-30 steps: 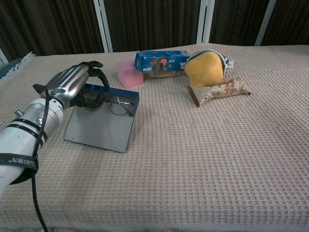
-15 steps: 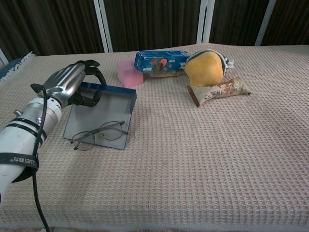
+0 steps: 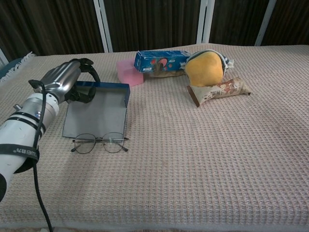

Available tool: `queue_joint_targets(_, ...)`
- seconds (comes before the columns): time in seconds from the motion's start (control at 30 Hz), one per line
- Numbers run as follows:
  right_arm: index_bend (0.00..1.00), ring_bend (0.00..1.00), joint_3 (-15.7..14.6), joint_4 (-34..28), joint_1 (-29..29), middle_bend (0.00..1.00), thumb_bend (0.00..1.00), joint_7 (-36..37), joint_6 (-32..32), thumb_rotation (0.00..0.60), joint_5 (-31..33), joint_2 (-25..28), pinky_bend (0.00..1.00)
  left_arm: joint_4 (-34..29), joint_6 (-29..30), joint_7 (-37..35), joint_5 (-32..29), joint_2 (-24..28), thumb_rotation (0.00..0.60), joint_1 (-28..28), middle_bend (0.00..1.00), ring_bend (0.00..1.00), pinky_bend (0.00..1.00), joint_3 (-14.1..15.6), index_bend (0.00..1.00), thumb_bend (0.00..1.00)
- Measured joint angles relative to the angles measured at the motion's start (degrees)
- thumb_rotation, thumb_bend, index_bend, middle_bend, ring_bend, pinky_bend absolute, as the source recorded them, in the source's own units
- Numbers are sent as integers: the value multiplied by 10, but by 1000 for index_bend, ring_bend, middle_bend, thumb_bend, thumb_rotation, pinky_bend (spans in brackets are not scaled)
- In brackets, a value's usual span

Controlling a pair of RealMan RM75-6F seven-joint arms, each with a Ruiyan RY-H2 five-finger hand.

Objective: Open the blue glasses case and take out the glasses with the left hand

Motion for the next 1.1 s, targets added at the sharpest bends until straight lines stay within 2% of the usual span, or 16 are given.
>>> queue_joint_targets(0.27, 0, 0, 1, -1, 1, 0, 93, -5, -4, 600, 4, -1, 0, 100, -26, -21, -25, -14, 600, -29, 106, 0, 39, -38, 509, 479)
queue_joint_targets(0.43, 0, 0, 2, -4, 3, 0, 96, -15, -10, 600, 8, -3, 0, 182, -77, -32, -54, -26, 600, -46, 99, 0, 39, -55, 448, 480)
queue_joint_targets(0.53, 0, 0, 3, -7, 4, 0, 95, -22, -13, 600, 10, -4, 0, 212, -112, -37, -70, -31, 600, -52, 82, 0, 39, -58, 376, 479)
queue_joint_targets(0.6, 0, 0, 3, -9, 4, 0, 96, -25, -15, 600, 10, -5, 0, 219, -133, -37, -79, -31, 600, -53, 53, 0, 39, -58, 285, 470)
queue_joint_targets(0.67, 0, 0, 3, -10, 5, 0, 93, -27, -16, 600, 11, -6, 0, 220, -150, -33, -87, -30, 600, -53, 38, 0, 39, -58, 231, 459)
queue_joint_targets(0.77, 0, 0, 3, -10, 5, 0, 93, -29, -17, 600, 11, -6, 0, 218, -162, -23, -97, -27, 600, -53, 2, 0, 38, -58, 38, 412)
queue_joint_targets(0.8, 0, 0, 2, -10, 5, 0, 95, -31, -18, 600, 11, -7, 0, 215, -167, -16, -101, -25, 600, -53, 0, 0, 38, -57, 3, 402)
queue_joint_targets(0.97, 0, 0, 2, -11, 5, 0, 95, -34, -18, 600, 10, -7, 0, 159, -171, 23, -114, 3, 600, -40, 0, 0, 39, -53, 0, 397)
queue_joint_targets(1.1, 0, 0, 3, -9, 3, 0, 97, -33, -16, 600, 13, -7, 0, 39, -145, 44, -105, 56, 600, -9, 0, 0, 42, -35, 0, 399)
